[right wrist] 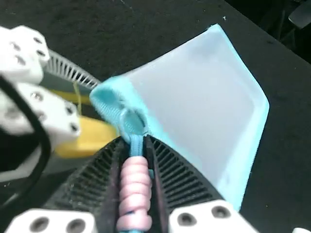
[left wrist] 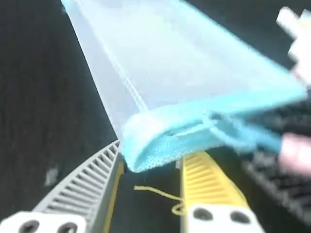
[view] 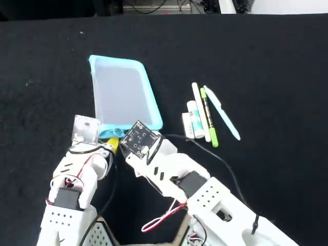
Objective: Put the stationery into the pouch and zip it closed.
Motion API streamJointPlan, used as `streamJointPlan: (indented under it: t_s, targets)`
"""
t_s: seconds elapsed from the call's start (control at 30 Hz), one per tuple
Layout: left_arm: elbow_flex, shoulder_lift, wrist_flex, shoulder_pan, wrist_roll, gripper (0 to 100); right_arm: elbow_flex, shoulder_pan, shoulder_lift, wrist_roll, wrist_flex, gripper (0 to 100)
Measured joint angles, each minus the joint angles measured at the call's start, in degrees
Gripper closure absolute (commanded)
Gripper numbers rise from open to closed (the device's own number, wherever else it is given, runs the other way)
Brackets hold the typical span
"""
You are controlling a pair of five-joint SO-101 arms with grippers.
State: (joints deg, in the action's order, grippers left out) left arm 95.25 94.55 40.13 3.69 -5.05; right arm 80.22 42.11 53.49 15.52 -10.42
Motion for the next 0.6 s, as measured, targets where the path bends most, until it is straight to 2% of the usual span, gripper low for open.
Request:
streamJointPlan:
  t_s: [0.2,0.33,0.53,0.6]
  targets:
    - [-10.1,0.0,18.2,-0.1,-6.8,82,0.0,-0.9,0.0,0.0,0.0,98.8]
    - [-17.8,0.1,27.4,-0.2,-10.4,82,0.0,-1.1,0.0,0.0,0.0,98.8]
    - [-21.2,0.4,30.5,-0.4,-11.1,82,0.0,-1.1,0.0,0.0,0.0,98.8]
    - [-21.6,0.3,30.5,-2.8,-11.1,82,0.0,-1.1,0.0,0.0,0.0,98.8]
